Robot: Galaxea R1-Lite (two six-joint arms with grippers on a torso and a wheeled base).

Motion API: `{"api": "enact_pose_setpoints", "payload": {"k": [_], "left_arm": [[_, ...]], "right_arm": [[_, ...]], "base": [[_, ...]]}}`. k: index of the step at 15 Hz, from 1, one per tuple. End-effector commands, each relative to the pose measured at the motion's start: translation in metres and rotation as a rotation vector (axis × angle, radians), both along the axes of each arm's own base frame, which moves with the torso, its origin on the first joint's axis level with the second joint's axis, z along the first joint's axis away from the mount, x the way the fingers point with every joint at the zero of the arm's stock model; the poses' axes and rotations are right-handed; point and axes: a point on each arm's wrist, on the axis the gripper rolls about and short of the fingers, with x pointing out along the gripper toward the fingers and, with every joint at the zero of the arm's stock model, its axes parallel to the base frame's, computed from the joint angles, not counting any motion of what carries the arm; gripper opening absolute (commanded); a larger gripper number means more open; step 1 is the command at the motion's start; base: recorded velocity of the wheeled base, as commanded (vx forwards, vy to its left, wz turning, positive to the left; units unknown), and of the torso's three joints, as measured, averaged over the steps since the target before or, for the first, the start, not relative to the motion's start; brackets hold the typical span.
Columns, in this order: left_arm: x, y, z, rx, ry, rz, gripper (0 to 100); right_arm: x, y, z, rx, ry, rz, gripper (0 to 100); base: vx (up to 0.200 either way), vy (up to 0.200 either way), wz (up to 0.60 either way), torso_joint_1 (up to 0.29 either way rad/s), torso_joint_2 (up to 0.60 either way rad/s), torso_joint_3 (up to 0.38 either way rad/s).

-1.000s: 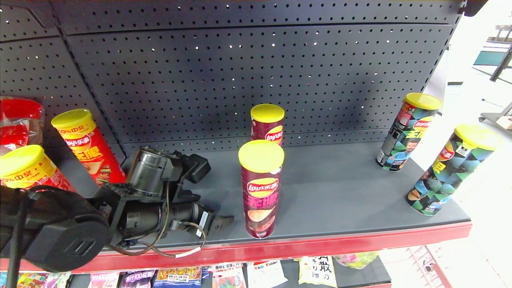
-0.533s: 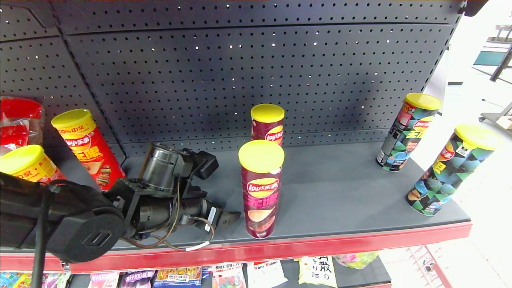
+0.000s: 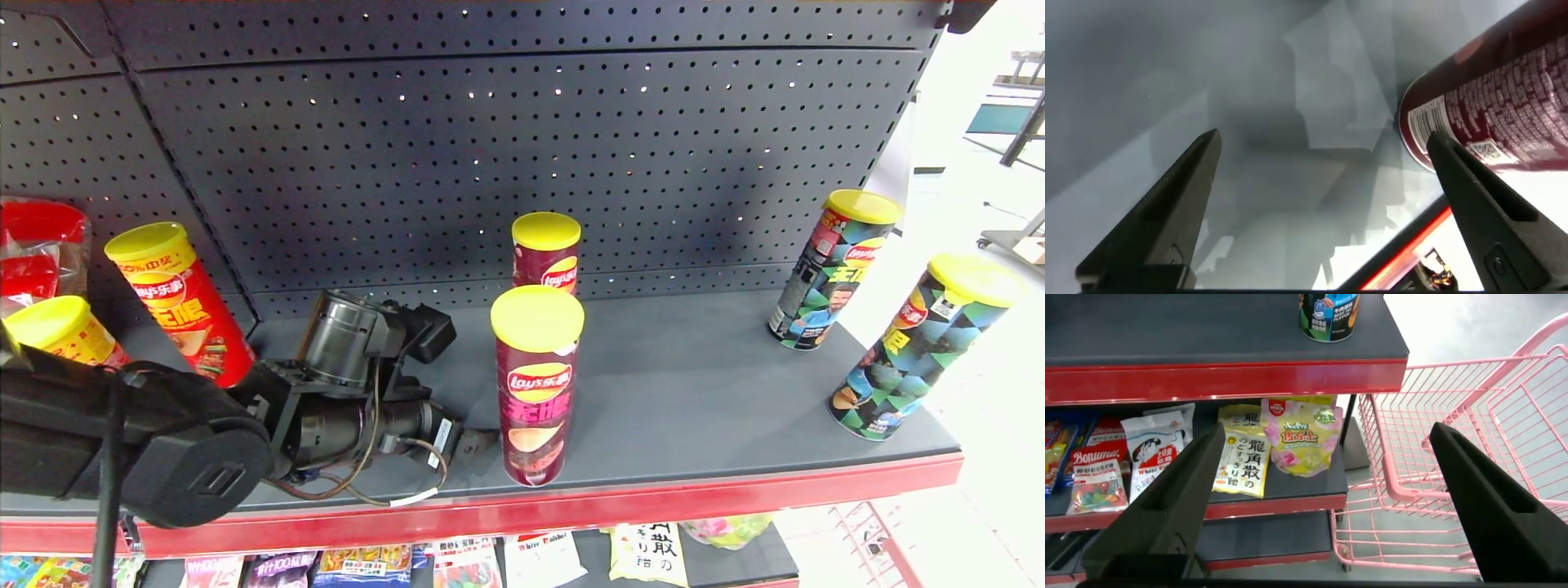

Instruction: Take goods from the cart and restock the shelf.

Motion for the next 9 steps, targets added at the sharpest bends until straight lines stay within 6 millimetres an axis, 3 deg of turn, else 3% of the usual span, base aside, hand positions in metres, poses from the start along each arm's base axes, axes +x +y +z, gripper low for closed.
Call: {"api": "enact_pose_setpoints", "payload": {"k": [1,9], "left_arm": [[0.0012,-0.0035,0.0001,-0.002,-0.002,-0.007,100],[-0.0015,0.0002,0.0000,0.003,-0.002,0.008,100]], "right_arm": [[0.0003,0.0000,0.0001,-0.001,0.003,0.000,100],[0.0003,0.0000,0.0001,-0.001,0.003,-0.001,100]], "base": [[0.000,0.000,0.00,0.000,0.00,0.000],[0.000,0.000,0.00,0.000,0.00,0.000]]}}
